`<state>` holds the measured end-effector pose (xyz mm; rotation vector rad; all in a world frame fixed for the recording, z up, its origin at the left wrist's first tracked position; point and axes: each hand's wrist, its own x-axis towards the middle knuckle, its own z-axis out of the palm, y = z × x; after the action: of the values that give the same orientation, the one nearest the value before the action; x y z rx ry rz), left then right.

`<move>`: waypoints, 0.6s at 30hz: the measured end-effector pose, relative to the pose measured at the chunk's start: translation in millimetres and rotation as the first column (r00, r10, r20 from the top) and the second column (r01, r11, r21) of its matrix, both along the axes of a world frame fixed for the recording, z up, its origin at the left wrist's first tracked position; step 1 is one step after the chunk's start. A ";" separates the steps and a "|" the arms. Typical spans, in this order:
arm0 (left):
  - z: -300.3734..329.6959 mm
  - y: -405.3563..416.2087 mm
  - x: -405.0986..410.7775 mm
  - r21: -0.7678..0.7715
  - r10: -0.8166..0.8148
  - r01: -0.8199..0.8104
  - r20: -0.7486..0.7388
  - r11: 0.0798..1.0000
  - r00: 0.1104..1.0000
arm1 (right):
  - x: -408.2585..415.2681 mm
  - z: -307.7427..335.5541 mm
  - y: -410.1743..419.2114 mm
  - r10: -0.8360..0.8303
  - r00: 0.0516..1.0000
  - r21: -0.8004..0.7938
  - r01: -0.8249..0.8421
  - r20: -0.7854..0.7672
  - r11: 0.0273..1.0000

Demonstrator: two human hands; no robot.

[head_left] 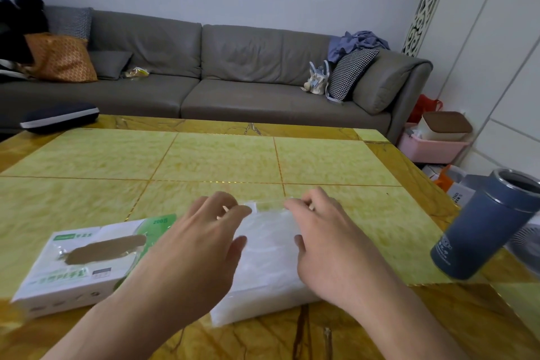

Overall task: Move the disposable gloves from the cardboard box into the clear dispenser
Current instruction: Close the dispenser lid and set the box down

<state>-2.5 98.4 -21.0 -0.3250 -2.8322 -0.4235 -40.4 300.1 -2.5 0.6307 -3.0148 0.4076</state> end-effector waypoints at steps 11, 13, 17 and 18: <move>-4.8 35.1 -16.4 -0.188 0.067 0.031 0.493 0.982 0.868 | -27.0 -1.4 1.9 0.076 0.928 0.157 -0.142 0.365 0.977; -8.7 34.5 -25.7 -0.133 0.074 0.002 0.566 0.991 0.821 | -32.8 -3.1 -1.6 0.055 0.931 0.226 -0.144 0.361 0.963; -13.8 24.8 -37.1 -0.158 0.070 0.028 0.581 0.987 0.811 | -41.0 -12.9 -10.2 -0.027 0.928 0.335 -0.108 0.372 0.936; -14.6 23.2 -38.7 -0.174 0.073 0.034 0.573 0.984 0.816 | -42.6 -15.6 -11.9 -0.052 0.924 0.353 -0.092 0.379 0.931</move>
<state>-41.1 121.5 -35.6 -0.2258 -3.4851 -0.3018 -83.0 288.2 -18.1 0.6689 -3.5040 -0.0504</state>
